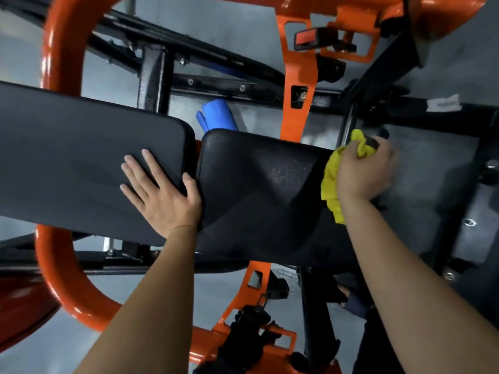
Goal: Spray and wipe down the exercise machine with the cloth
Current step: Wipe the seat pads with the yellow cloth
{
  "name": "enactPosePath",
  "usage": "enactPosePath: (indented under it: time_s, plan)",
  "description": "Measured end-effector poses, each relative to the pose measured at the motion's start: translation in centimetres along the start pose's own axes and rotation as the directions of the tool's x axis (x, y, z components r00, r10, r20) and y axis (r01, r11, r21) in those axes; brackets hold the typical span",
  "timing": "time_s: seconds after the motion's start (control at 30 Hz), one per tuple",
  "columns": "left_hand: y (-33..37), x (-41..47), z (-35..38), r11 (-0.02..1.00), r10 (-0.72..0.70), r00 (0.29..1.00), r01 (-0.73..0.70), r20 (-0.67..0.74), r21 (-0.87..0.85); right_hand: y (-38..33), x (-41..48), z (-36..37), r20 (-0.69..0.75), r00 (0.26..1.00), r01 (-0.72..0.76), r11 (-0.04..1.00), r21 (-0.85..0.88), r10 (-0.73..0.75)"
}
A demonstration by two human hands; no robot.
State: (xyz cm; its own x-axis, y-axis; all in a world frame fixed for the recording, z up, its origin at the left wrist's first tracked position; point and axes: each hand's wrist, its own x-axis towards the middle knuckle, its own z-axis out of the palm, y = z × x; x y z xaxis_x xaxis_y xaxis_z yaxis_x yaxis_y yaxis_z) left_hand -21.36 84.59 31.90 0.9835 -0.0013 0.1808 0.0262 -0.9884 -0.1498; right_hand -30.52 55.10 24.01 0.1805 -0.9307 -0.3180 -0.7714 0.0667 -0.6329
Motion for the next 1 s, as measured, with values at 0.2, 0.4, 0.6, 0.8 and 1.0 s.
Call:
enactPosePath:
  time_s: [0.2,0.4,0.6,0.8,1.0]
  plan:
    - [0.0,0.0,0.0,1.0,0.0,1.0,0.0,-0.014,0.014,-7.8,-11.0,3.0,0.157,0.839,0.48,0.845,0.237,-0.521]
    - [0.0,0.0,0.0,1.0,0.0,0.999,0.0,-0.038,0.004,-9.2,-14.3,3.8,0.31,0.388,0.809,0.482,0.337,-0.868]
    - [0.1,0.1,-0.4,1.0,-0.011,1.0,0.012,-0.011,0.008,-2.2,-5.7,1.4,0.23,0.654,0.719,0.687,0.11,-0.721]
    - [0.1,0.0,-0.1,1.0,-0.012,1.0,0.012,-0.011,0.01,5.3,-4.8,-2.7,0.226,0.764,0.633,0.77,-0.083,-0.604]
    - [0.0,0.0,-0.1,1.0,-0.011,1.0,0.011,-0.024,0.0,-5.3,-14.5,2.2,0.293,0.527,0.789,0.587,0.179,-0.798]
